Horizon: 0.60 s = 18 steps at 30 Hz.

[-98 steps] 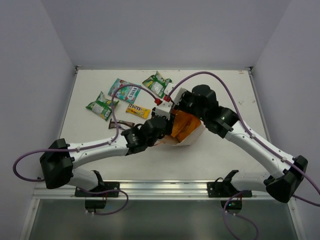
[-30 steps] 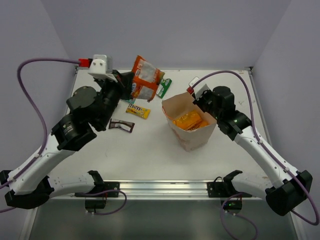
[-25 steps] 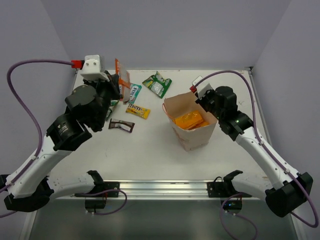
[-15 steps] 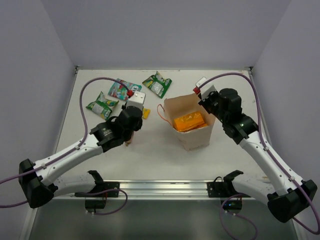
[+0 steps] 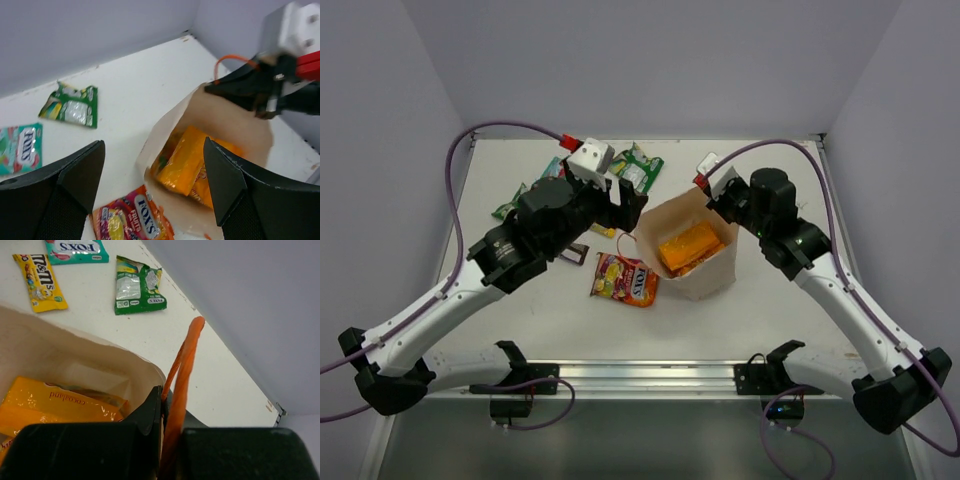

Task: Take the snacks out of the paper bag

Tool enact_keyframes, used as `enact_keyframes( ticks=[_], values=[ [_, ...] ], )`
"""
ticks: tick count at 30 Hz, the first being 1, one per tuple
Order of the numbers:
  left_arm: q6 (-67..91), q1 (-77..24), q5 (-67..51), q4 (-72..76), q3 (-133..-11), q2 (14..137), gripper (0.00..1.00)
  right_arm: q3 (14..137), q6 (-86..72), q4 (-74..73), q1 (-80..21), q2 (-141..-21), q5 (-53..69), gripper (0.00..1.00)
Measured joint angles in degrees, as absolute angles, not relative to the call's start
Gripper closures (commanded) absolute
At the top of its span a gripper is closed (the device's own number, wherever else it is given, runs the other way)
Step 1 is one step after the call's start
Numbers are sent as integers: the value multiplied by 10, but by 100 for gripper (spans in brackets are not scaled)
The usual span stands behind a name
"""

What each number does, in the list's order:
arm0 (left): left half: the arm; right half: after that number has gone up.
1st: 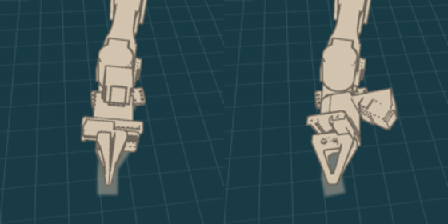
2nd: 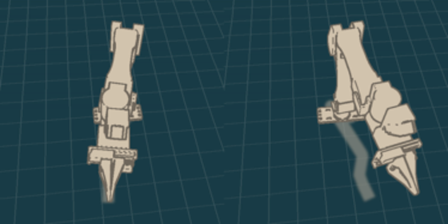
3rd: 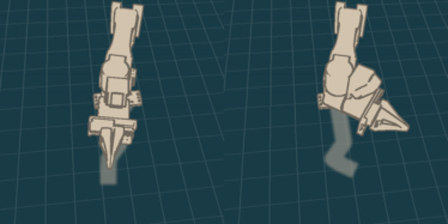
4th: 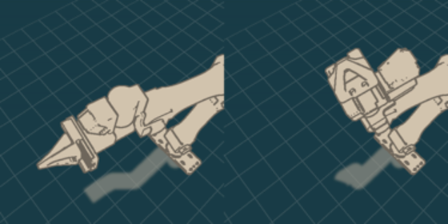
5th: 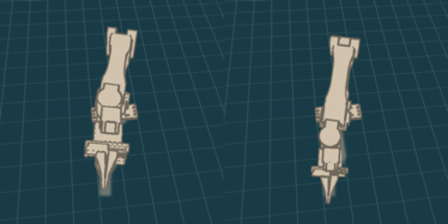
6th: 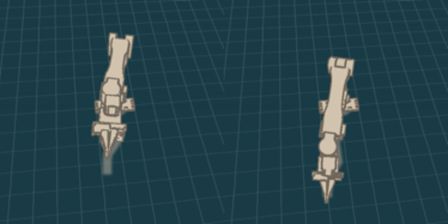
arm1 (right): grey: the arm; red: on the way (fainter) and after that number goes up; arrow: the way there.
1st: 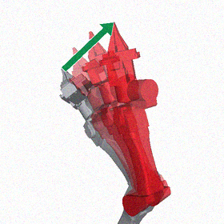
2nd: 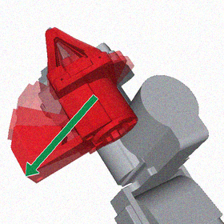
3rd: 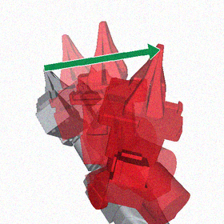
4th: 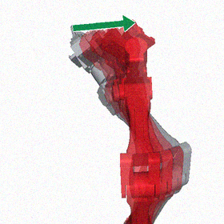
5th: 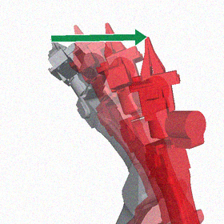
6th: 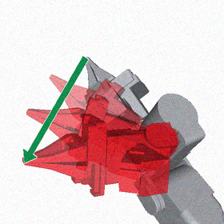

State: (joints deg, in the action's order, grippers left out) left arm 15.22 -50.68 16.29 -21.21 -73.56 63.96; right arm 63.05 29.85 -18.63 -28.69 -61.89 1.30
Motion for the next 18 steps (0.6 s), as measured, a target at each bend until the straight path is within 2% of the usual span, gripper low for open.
enact_keyframes(
  ticks=[7,18],
  values=[
    [117,-539,70,-148,-773,687,21,677,325,-192,-303,-660,42,100],
    [102,-571,15,-83,-645,728,24,718,361,-202,-303,-686,43,100]
  ],
)
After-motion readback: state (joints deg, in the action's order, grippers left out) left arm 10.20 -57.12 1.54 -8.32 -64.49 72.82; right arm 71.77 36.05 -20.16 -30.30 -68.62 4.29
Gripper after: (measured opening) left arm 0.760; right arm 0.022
